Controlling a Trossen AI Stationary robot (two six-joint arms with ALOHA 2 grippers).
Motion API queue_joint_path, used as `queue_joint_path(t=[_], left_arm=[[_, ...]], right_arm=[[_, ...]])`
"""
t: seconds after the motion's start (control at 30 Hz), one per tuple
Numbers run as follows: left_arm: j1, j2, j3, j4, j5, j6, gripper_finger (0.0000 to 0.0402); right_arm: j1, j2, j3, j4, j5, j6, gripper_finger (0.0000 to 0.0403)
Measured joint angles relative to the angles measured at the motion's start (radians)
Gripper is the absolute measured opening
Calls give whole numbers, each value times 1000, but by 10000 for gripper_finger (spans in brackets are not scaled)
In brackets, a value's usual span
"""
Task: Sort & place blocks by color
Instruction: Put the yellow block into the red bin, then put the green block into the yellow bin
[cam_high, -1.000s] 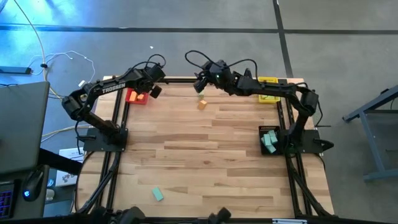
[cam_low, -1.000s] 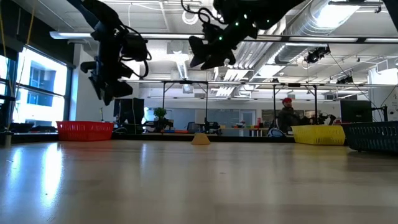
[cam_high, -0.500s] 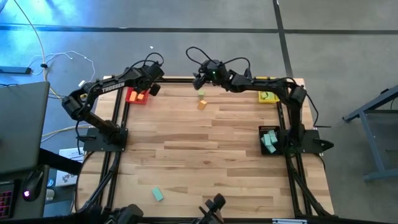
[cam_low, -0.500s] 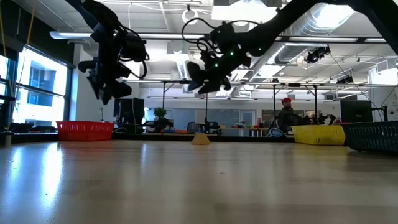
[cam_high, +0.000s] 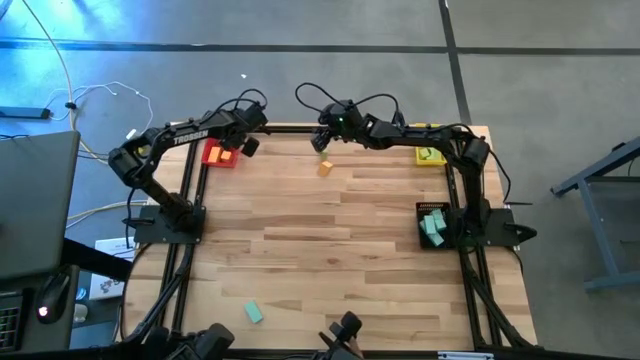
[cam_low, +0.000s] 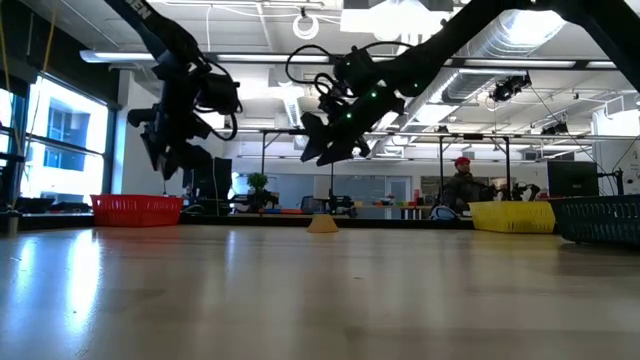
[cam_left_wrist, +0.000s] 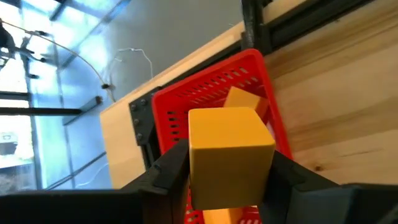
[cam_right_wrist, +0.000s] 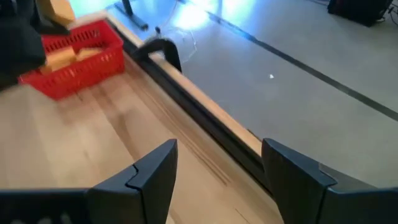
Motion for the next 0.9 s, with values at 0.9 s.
queue_joint_path(t=[0.9], left_arm=[[16, 0, 0, -3, 107, 55, 165]], right_arm=[[0, -2, 0, -97, -53, -112, 220]])
